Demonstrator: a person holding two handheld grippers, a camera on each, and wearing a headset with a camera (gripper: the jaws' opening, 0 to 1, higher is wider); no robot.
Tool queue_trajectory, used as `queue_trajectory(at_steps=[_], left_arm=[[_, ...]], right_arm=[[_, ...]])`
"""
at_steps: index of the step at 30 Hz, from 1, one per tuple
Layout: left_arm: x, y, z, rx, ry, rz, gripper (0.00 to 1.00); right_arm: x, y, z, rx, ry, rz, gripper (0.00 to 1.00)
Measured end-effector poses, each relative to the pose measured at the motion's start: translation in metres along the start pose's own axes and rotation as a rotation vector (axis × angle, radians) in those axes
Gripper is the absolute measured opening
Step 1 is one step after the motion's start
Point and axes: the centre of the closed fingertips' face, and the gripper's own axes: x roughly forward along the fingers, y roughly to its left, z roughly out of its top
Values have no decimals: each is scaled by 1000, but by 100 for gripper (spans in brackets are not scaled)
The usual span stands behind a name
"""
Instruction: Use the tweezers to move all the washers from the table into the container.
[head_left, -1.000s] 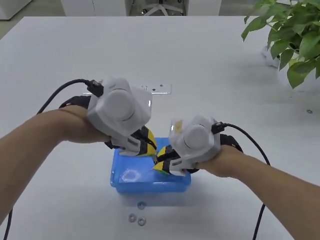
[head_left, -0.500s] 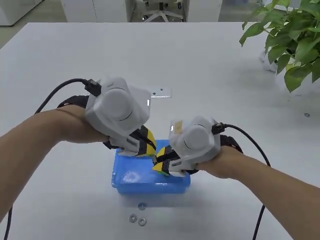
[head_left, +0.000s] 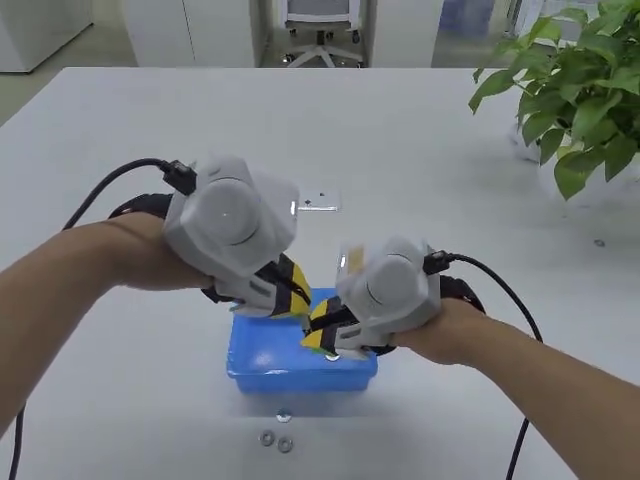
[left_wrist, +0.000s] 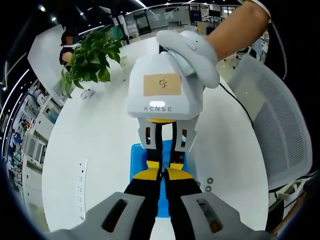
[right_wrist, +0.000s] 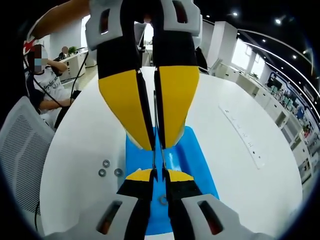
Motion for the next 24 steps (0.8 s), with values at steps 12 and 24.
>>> queue_trajectory(at_steps=[12,24], left_arm=[[-15,-18,5,11,10,9,7],[-22,-41,5,14,14,11,7]], right_arm=[[-8,19,12,-15,-6,-10,11],[-10,42,17,-24,-8,-9,11]])
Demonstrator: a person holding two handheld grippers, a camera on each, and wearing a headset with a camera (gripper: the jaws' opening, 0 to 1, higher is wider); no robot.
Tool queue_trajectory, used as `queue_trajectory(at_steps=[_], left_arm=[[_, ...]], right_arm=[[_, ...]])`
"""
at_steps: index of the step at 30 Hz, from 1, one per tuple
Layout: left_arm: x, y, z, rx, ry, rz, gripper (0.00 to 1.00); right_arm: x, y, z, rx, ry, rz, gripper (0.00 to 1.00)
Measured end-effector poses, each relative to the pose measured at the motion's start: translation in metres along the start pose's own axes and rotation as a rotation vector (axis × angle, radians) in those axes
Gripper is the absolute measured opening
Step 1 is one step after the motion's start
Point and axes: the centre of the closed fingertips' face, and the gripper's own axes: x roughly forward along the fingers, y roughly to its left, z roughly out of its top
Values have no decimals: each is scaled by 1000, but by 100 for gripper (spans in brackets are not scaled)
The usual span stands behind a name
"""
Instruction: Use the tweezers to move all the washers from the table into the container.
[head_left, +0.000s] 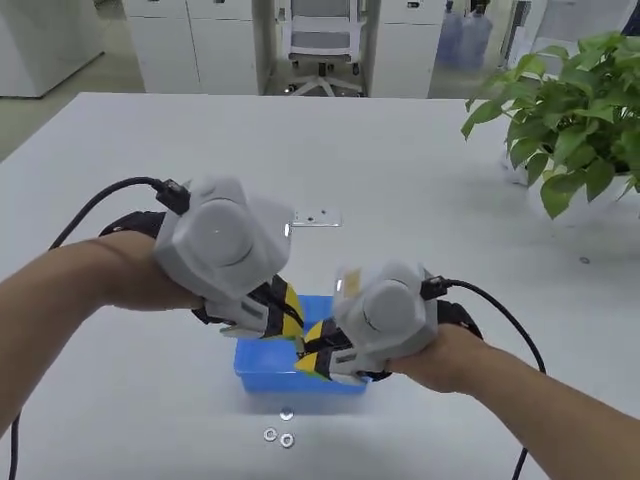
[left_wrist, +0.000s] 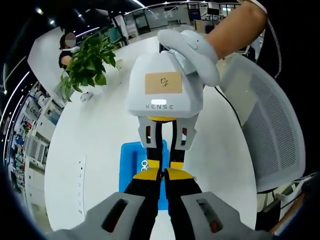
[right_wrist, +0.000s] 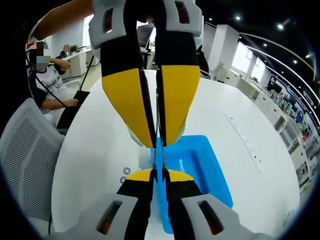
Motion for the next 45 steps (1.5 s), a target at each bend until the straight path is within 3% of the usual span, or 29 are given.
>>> queue_trajectory(at_steps=[14,29,45], left_arm=[[6,-31,-13,-14,15,-29,7],[17,-54,-28,-48,23,-50,7],[27,-63,-37,-77,33,-74,7]], right_arm=[[14,33,-6,-4,13,45,11],[29,55,-19,8,25,77,12],[41,67,-28,35,31,111,12]])
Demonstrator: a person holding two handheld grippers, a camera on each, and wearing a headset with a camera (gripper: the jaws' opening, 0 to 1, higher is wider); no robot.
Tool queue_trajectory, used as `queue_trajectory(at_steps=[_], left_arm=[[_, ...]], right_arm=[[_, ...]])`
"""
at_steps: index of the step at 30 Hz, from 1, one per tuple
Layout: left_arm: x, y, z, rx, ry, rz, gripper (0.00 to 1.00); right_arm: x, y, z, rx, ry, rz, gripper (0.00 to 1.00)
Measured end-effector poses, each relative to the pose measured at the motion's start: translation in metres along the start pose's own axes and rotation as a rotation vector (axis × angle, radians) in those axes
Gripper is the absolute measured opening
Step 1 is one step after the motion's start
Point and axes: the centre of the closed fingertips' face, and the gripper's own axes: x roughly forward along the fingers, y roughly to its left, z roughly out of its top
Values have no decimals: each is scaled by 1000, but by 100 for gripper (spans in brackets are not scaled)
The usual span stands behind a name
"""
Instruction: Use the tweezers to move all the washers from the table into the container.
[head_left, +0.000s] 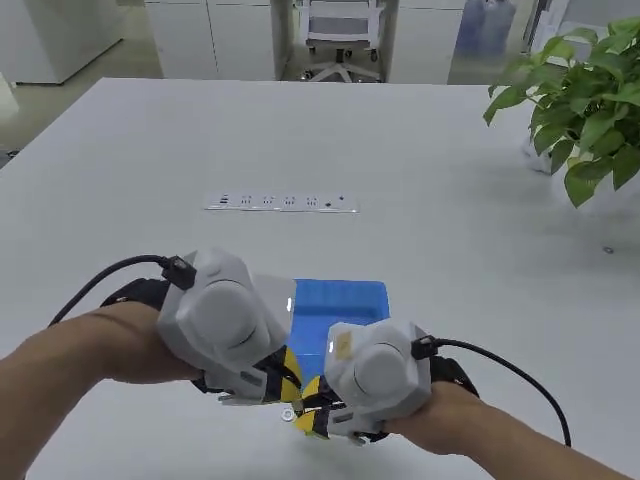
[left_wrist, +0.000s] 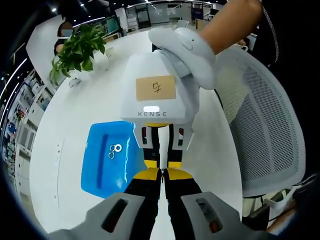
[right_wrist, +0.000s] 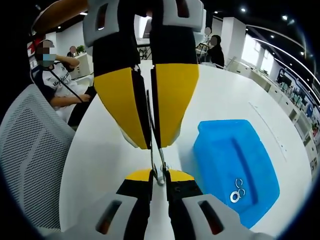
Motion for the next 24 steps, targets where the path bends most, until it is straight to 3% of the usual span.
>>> queue_trajectory(at_steps=[24], left_arm=[[5,5,2,-19,-13,-27,7]], right_arm=[[3,1,-6,24,-5,3,12]])
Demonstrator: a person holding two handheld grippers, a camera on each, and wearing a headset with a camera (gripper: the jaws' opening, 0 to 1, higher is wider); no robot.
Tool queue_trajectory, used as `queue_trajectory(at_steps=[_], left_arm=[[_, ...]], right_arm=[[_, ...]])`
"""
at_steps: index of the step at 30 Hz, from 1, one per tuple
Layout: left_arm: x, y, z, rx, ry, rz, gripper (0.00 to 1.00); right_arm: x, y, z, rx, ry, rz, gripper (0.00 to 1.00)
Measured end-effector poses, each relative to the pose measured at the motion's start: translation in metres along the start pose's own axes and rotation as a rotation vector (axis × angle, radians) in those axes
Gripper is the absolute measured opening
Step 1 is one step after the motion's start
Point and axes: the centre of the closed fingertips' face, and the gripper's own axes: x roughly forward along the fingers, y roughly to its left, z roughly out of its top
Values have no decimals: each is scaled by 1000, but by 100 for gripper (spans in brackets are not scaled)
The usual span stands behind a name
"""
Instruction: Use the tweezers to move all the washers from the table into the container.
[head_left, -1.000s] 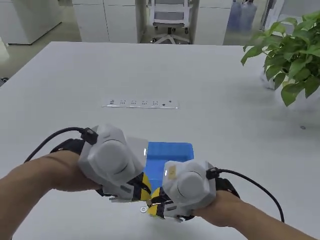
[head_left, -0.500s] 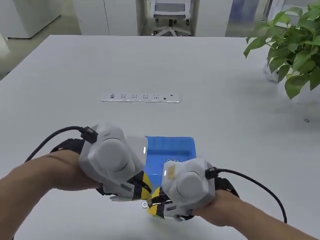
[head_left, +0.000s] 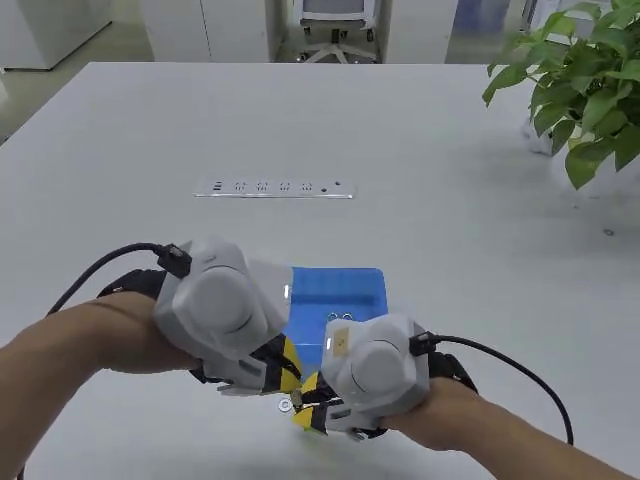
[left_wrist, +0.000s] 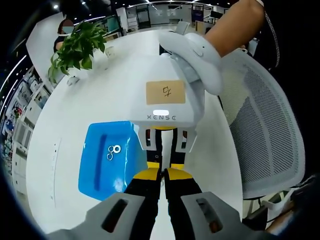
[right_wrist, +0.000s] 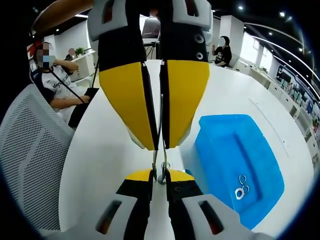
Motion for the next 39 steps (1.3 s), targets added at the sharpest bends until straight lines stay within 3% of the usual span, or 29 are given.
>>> queue_trajectory(at_steps=[22,39], left_arm=[[-1,-1,4,-3,-15,-4,7],[-18,-7,16,14,-29,1,7]], right_arm=[[-3,1,0,32,-4,-3,10],[-19,6,14,35,-14,-24,10]])
